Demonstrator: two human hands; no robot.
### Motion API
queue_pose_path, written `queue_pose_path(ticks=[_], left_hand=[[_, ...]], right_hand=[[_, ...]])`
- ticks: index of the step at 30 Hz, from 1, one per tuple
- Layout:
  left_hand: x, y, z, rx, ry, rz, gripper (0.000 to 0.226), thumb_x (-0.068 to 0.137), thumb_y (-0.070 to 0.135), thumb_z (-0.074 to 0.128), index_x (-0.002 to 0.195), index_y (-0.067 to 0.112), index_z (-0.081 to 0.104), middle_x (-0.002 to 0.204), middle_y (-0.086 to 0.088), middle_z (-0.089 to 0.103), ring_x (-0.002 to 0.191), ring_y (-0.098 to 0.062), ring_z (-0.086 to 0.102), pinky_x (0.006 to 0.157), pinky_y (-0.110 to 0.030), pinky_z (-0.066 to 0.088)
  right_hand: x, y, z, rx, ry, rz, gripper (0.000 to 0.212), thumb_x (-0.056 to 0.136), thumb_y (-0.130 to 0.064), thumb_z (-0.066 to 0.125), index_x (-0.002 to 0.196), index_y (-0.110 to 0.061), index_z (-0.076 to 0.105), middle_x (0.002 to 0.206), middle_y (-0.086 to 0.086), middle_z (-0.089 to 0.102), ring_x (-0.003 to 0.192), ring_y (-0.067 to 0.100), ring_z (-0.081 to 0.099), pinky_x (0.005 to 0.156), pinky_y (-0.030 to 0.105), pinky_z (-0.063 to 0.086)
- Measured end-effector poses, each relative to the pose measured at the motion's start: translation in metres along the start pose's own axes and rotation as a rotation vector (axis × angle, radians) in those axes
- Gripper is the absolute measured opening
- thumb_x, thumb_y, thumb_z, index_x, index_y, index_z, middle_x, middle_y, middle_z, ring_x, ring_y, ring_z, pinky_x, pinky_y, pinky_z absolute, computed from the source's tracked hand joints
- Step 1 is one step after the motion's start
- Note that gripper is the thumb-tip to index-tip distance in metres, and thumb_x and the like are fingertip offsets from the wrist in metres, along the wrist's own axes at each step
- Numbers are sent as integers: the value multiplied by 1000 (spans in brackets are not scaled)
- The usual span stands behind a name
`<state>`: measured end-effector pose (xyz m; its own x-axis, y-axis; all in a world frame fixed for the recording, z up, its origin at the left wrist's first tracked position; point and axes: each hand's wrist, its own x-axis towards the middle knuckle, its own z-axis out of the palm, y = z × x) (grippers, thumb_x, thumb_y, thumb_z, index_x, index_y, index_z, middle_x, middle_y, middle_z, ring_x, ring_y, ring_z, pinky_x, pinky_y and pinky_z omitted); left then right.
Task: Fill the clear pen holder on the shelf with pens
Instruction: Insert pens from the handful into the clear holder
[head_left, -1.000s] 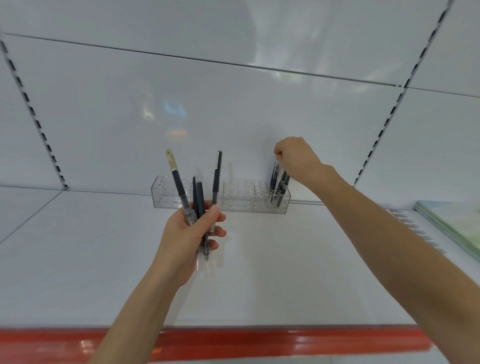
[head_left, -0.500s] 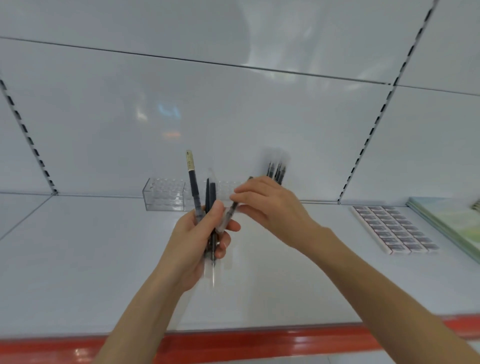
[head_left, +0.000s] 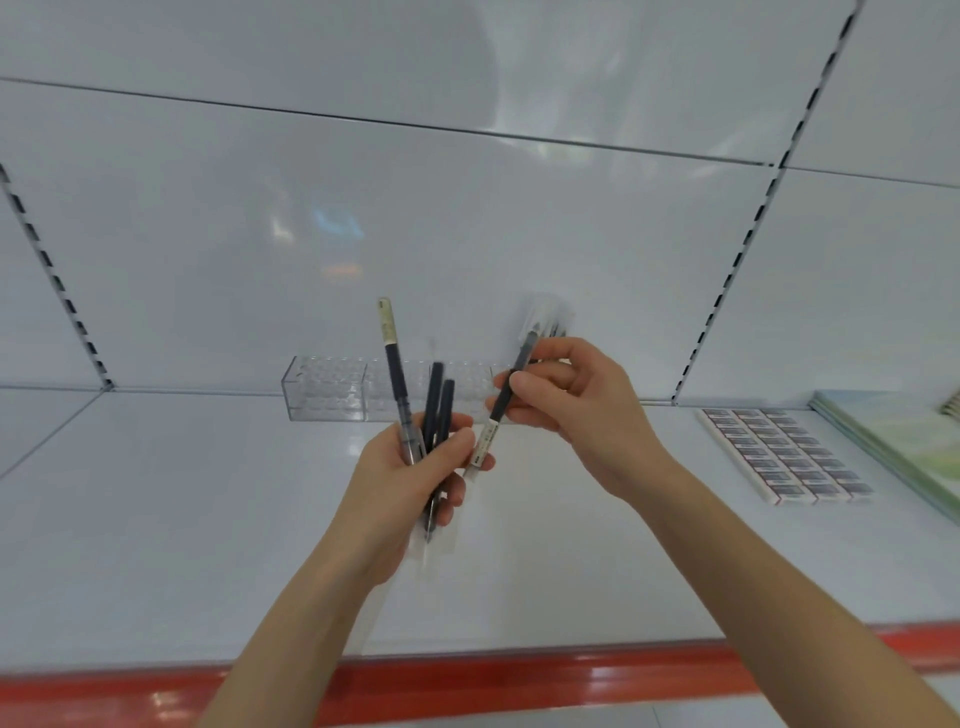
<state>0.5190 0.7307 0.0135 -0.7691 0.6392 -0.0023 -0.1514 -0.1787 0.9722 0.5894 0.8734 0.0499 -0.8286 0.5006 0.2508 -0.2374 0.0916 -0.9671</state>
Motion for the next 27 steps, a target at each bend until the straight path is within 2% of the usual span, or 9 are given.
queue_pose_path(ticks=[3, 4, 6, 8, 11, 14, 16, 21, 27], left_hand=[[-1, 0, -1, 38, -34, -8, 16, 84, 9, 62, 99, 4, 61, 66, -8, 68, 39, -11, 41, 38, -20, 36], [-1, 0, -1, 46, -39, -10, 15, 84, 9, 62, 98, 4, 61, 66, -8, 68, 39, -10, 41, 38, -21, 36], [-2, 1, -1, 48, -32, -6, 15, 84, 9, 62, 97, 3, 60, 68, -9, 69, 39, -10, 41, 38, -20, 37], [-2, 1, 0, 46, -1, 10, 15, 85, 13, 61, 97, 3, 60, 71, -9, 69, 40, -10, 43, 38, -20, 38], [-2, 1, -2, 35, 71, 8, 23, 89, 25, 55, 100, 5, 58, 74, -7, 64, 42, -9, 44, 38, -20, 38], [-2, -1, -7, -16, 107, 6, 20, 94, 21, 47, 107, 8, 57, 74, -7, 61, 44, -10, 45, 39, -20, 39], [-2, -1, -9, -40, 110, 6, 19, 95, 13, 46, 109, 9, 58, 75, -8, 60, 50, -12, 48, 43, -20, 44], [0, -4, -12, -49, 120, 25, 18, 92, 8, 51, 105, 10, 62, 71, -6, 51, 62, -15, 53, 56, -20, 55], [-2, -4, -13, -99, 110, 44, 13, 88, 7, 55, 99, 11, 62, 72, -6, 66, 62, -10, 68, 59, -21, 57]], right_hand=[[4, -6, -5, 12, 6, -5, 29, 82, -2, 61, 107, -12, 49, 86, 9, 70, 75, 25, 71, 67, 27, 57], [7, -9, -6, 6, 28, -23, 26, 83, -4, 61, 106, -11, 51, 83, 7, 70, 72, 21, 71, 65, 25, 57], [15, -15, -11, -40, 84, -83, 7, 86, -8, 59, 92, -11, 59, 70, -2, 69, 62, 12, 68, 62, 23, 56], [25, -23, -16, -74, 135, -121, 4, 87, -11, 59, 83, -11, 62, 64, -5, 66, 56, 9, 65, 61, 22, 57], [44, -33, -29, -196, 279, -246, 10, 86, -6, 60, 94, -11, 57, 74, 1, 62, 56, 9, 64, 63, 24, 57], [64, -33, -41, -485, 381, -379, 21, 86, -8, 57, 106, -14, 53, 79, -7, 58, 64, 12, 62, 71, 33, 57], [72, -25, -43, -626, 364, -412, 20, 86, -9, 57, 106, -11, 57, 82, -8, 58, 68, 13, 60, 76, 37, 55], [79, -4, -41, -705, 272, -378, 16, 87, -7, 56, 102, -5, 60, 85, 2, 59, 76, 26, 64, 79, 41, 54], [83, 8, -44, -814, 168, -293, 12, 88, -3, 53, 93, 2, 62, 77, 12, 61, 78, 38, 65, 81, 47, 52]])
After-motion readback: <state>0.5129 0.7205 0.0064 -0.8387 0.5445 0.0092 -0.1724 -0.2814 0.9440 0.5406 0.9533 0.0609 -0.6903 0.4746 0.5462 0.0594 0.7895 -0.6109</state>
